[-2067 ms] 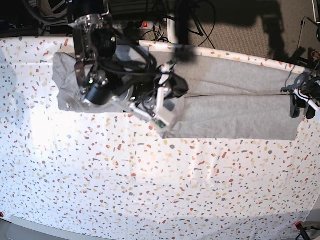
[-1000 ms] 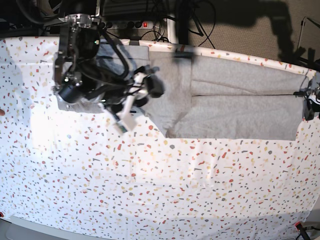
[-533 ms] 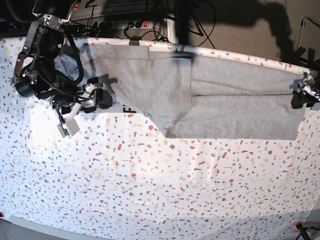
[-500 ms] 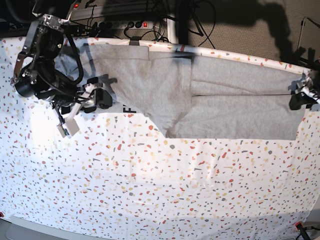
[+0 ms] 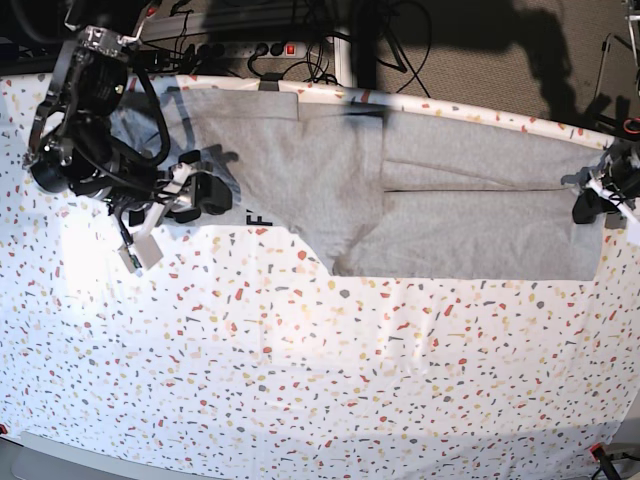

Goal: Fold the T-shirt properly
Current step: 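Move the left gripper down to the shirt's other end, then grasp the shirt end with the left gripper and fold it toward the right gripper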

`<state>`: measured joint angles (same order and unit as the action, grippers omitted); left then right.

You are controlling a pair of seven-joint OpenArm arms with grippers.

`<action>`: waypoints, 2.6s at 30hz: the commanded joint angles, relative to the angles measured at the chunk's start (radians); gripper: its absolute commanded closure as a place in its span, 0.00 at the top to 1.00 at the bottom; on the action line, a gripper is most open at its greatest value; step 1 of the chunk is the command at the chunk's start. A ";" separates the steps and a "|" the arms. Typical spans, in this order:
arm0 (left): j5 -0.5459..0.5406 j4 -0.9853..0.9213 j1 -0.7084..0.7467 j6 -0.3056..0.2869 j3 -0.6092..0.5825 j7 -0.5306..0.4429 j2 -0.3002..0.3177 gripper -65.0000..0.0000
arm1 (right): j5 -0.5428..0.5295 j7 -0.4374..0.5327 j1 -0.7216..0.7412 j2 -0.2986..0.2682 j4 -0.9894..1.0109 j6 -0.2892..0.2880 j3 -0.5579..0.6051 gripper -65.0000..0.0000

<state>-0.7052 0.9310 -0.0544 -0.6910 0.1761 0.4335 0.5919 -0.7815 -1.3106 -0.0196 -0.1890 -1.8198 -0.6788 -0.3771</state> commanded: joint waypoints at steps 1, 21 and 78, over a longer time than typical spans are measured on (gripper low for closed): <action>-0.009 0.011 -0.013 -0.007 0.006 -0.030 0.023 0.00 | -0.019 0.012 0.013 -0.010 -0.020 -0.006 -0.002 0.52; 0.297 0.011 -0.156 0.317 0.006 -0.073 0.033 0.00 | -0.019 0.020 0.013 -0.002 -0.020 -0.006 -0.002 0.52; 0.108 0.817 0.008 0.252 -0.286 0.259 -0.358 0.45 | -0.031 0.065 0.014 0.031 -0.020 -0.006 -0.002 0.52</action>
<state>-0.5770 1.7290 -0.0303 -0.4355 -0.1127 0.7124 0.2298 -0.7887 -1.2640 -0.0204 -0.1497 -1.8214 -0.6792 -0.3771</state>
